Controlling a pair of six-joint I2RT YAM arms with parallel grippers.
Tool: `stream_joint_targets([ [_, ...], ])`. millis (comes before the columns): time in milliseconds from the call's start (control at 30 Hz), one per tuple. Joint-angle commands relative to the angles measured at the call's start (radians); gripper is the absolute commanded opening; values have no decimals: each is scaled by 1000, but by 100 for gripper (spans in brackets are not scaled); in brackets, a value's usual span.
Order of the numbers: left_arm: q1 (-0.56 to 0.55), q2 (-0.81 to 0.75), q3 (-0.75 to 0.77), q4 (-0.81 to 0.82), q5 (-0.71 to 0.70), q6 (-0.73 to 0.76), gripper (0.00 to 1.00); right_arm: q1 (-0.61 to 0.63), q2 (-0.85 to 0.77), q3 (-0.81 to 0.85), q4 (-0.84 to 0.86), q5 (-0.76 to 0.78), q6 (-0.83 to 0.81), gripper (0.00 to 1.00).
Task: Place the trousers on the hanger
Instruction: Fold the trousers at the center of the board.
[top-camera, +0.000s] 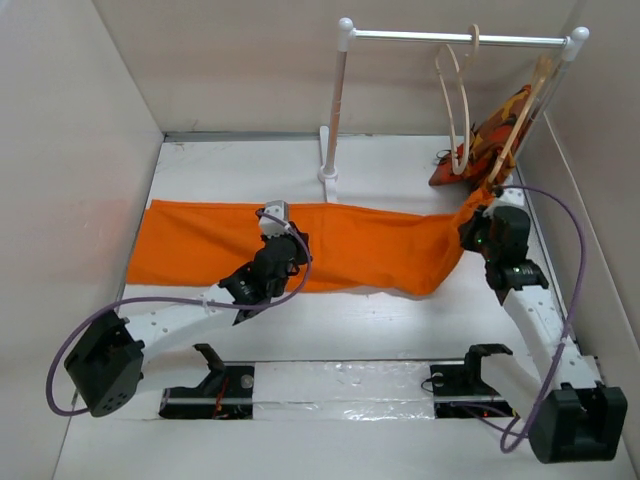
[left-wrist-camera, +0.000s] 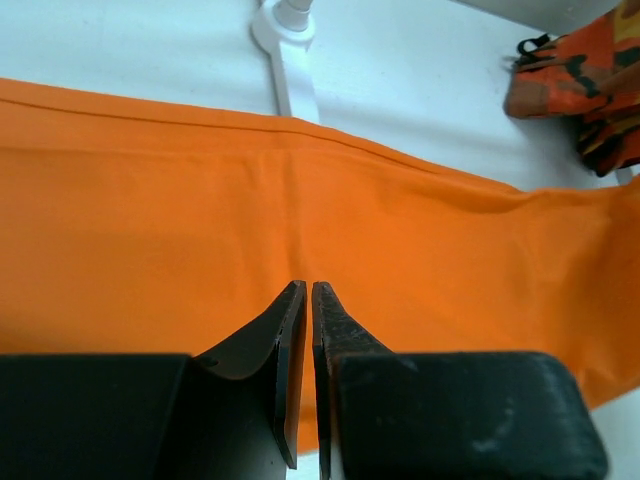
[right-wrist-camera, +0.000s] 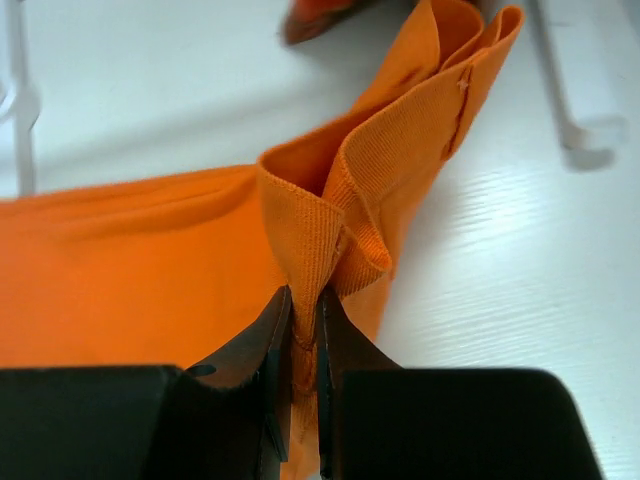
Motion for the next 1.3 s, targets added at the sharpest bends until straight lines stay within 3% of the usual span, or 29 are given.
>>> stream_joint_targets([
  [0,41,27,-27,35,61,-25,5,180,-3,66,-177,121,-82,0],
  [33,67,35,-30,43,87,-35,5,291,6,79,-179,135,-79,0],
  [267,146,122,-44,54,170,-91,5,672,218,321,-199,212,-53,0],
  [433,167,213,-55,57,215,-121,4,772,319,493,-101,191,-56,0],
  [600,153,263,-101,121,253,-146,2,754,338,669,-34,88,-60,0],
  [867,55,381,-84,194,271,-180,1,665,183,749,4,42,-51,0],
  [1100,-111,590,103,172,255,-187,1,601,65,812,-51,28,-85,0],
  [1267,-201,758,273,203,372,-175,0,590,43,885,-109,11,-111,0],
])
